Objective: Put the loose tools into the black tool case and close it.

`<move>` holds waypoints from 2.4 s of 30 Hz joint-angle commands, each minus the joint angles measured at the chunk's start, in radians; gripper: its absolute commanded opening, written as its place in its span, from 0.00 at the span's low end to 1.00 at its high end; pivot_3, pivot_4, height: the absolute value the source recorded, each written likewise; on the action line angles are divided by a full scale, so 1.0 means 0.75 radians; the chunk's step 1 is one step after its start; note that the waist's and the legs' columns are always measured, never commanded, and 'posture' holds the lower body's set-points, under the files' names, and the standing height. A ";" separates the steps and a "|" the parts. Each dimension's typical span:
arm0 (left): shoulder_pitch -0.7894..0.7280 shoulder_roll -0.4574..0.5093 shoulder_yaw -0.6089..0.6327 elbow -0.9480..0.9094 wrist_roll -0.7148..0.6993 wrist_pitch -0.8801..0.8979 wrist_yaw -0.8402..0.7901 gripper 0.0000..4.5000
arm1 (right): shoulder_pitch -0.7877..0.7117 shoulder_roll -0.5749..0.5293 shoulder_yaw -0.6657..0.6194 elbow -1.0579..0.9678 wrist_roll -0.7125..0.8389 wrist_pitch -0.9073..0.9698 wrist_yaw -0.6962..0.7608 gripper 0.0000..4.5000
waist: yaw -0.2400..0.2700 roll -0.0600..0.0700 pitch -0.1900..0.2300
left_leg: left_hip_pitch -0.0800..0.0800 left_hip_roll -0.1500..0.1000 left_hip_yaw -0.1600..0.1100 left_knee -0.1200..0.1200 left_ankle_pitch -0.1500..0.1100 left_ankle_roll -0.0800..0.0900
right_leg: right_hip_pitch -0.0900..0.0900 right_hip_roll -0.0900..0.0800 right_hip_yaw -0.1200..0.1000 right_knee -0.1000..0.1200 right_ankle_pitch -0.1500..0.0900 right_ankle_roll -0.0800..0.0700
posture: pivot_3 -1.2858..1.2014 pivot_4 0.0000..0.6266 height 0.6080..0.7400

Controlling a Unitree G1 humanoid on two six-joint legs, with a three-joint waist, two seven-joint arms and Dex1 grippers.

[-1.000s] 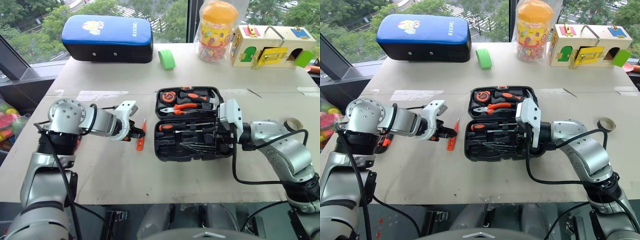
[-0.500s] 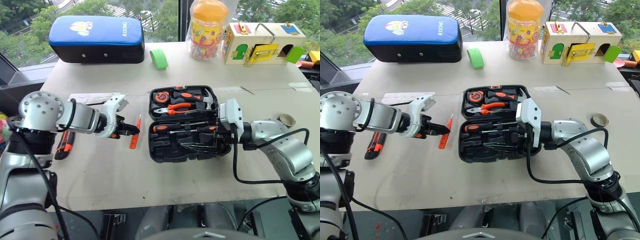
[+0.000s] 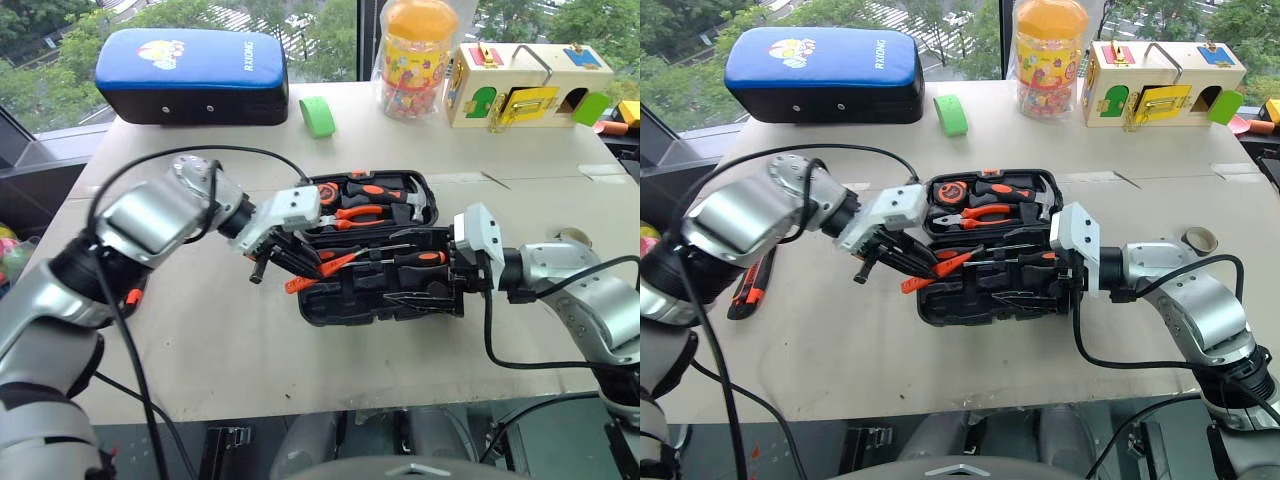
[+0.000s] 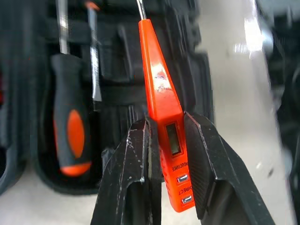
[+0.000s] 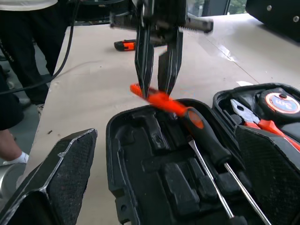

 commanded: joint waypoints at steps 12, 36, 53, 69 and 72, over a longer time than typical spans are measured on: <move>-0.137 -0.371 -0.050 0.386 0.424 -0.238 -0.215 0.11 | 0.098 0.000 -0.098 -0.174 0.062 0.056 -0.154 1.00 | -0.003 -0.002 0.001 | -0.001 0.000 -0.003 0.002 0.000 0.000 | 0.000 0.000 -0.007 0.001 0.000 0.000 | 0.52 0.24 0.96; -0.031 -0.440 0.045 0.346 0.522 -0.062 -0.217 0.41 | 0.089 0.004 -0.082 -0.156 0.060 0.050 -0.176 1.00 | -0.005 -0.002 0.001 | -0.001 -0.001 -0.003 0.003 0.000 0.000 | 0.000 0.000 -0.007 0.004 0.000 0.001 | 0.52 0.24 0.96; 0.309 -0.187 0.542 -0.027 -0.012 -0.023 0.006 0.72 | 0.099 -0.010 -0.089 -0.135 0.048 0.044 -0.153 1.00 | 0.001 -0.002 0.001 | 0.000 -0.001 -0.006 0.007 0.000 0.000 | 0.002 -0.001 -0.008 0.005 0.000 0.001 | 0.52 0.24 0.96; 0.687 -0.445 0.658 -0.003 0.120 -0.335 0.363 0.01 | 0.092 -0.042 -0.114 -0.102 0.052 0.053 -0.144 1.00 | 0.000 -0.002 0.001 | 0.000 -0.001 -0.007 0.007 0.000 0.000 | 0.002 -0.001 -0.006 0.005 0.000 0.000 | 0.52 0.24 0.96; 0.738 -0.437 0.639 -0.015 0.142 -0.359 0.351 0.01 | 0.096 -0.044 -0.117 -0.103 0.056 0.058 -0.148 1.00 | -0.002 -0.002 0.001 | 0.000 -0.001 -0.006 0.006 0.000 0.000 | 0.002 -0.001 -0.005 0.005 0.000 0.000 | 0.52 0.24 0.96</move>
